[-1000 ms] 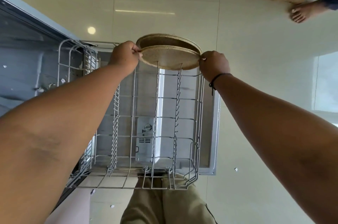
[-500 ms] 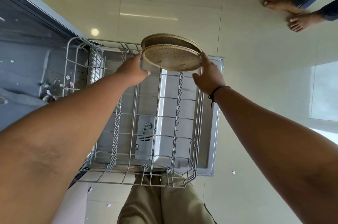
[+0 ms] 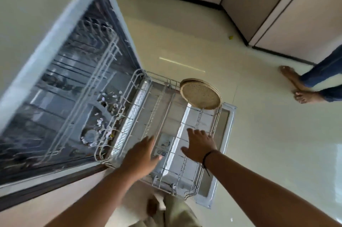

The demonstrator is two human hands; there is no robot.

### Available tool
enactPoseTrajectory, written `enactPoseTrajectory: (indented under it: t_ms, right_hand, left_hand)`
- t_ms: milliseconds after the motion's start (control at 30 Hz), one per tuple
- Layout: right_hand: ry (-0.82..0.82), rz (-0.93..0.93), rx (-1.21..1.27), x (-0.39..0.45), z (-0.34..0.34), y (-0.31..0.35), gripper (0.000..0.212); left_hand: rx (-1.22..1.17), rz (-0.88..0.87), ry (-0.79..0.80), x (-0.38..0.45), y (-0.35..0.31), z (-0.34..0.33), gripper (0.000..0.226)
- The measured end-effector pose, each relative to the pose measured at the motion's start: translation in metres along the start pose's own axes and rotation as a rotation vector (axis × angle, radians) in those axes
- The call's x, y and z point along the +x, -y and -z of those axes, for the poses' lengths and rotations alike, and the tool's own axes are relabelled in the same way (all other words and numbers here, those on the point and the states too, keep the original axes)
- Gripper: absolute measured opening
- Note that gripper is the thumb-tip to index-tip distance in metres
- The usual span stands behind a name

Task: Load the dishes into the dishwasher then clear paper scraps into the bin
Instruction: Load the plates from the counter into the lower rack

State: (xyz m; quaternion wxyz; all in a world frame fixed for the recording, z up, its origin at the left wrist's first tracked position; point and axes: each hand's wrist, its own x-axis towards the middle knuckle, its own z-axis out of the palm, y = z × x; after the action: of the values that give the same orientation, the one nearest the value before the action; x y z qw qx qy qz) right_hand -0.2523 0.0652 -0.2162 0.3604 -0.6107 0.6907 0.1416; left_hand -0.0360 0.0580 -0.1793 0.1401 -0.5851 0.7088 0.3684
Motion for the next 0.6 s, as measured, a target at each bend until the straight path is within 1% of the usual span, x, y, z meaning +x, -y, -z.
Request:
enactPoseTrajectory:
  t_ms: [133,300,433,500,567,600]
  right_hand:
    - [0.032,0.138,-0.004,-0.054,0.010,0.057,0.068]
    - [0.004,0.437,-0.171,-0.129,0.002,0.139,0.073]
    - [-0.073,0.679,-0.365,-0.196,-0.028,0.206,0.067]
    - [-0.091,0.819,-0.461,-0.241,-0.056,0.242,0.063]
    - [-0.106,0.985,-0.582,-0.288,-0.090,0.278,0.066]
    - [-0.114,1.066,-0.639,-0.309,-0.105,0.290,0.069]
  left_hand:
    - [-0.098,-0.019,-0.157,-0.090,0.016,0.008,0.069]
    - [-0.101,0.042,-0.420,-0.204,0.044,0.003,0.074]
    - [-0.083,0.193,-0.648,-0.311,0.068,-0.024,0.068]
    - [-0.101,0.316,-0.690,-0.376,0.084,-0.050,0.066]
    - [-0.141,0.437,-0.766,-0.445,0.093,-0.072,0.063]
    - [-0.185,0.503,-0.772,-0.472,0.094,-0.080,0.064]
